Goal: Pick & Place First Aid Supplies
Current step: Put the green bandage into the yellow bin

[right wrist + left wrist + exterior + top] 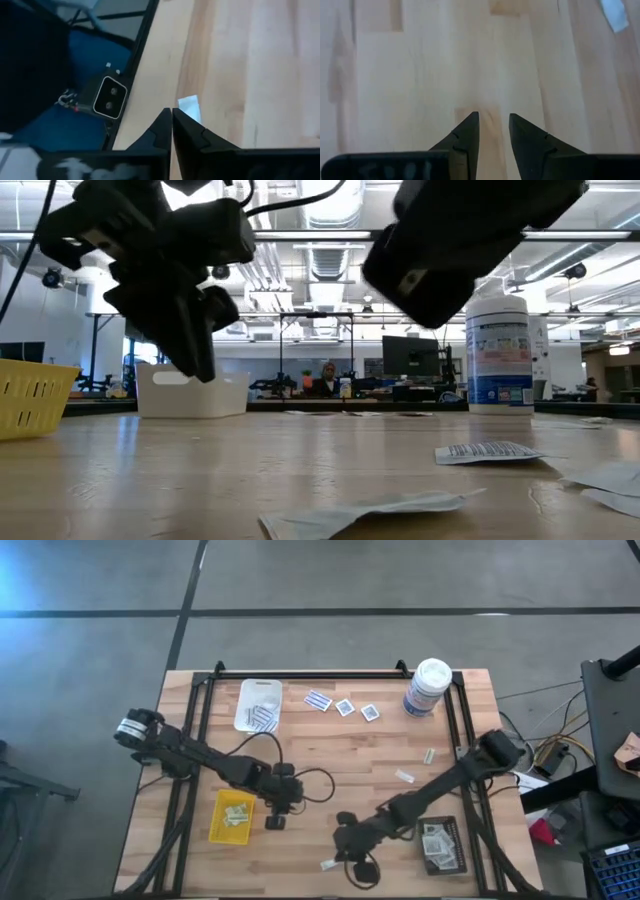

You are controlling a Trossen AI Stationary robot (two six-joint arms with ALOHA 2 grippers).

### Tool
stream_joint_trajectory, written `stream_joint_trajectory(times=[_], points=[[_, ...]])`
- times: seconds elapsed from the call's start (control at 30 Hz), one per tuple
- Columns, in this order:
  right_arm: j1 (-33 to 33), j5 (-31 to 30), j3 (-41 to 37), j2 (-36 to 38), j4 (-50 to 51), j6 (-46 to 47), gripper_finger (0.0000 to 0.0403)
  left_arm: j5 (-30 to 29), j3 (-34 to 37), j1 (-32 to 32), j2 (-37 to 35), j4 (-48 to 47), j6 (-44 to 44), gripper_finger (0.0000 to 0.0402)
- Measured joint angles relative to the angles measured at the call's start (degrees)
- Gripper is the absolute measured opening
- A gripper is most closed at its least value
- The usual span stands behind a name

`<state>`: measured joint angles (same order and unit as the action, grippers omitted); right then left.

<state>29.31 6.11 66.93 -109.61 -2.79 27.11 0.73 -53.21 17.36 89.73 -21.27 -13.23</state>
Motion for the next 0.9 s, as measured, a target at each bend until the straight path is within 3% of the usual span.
stream_joint_trajectory(times=[0.23, 0.5, 0.7, 0.9], points=[[-2.32, 9.28, 0.46, -4.16, -1.20, -1.24, 0.0008, 0.04, 0.04, 1.98, 0.00, -1.20, -1.71, 0.0101], [-5.25, 16.53, -4.38, -8.04, -13.25, -0.96, 0.0008, -1.11, 0.07, 2.30, 0.00, -0.97, -0.96, 0.0101], [-5.54, 19.39, -7.34, -11.56, -26.26, 1.23, 0.0008, -7.63, 0.09, 2.30, 0.00, -0.15, 1.06, 0.0101], [-5.49, 19.25, -8.69, -12.41, -28.96, 1.00, 0.0008, -16.31, 0.09, 2.21, 0.00, -0.14, 1.07, 0.0101]])
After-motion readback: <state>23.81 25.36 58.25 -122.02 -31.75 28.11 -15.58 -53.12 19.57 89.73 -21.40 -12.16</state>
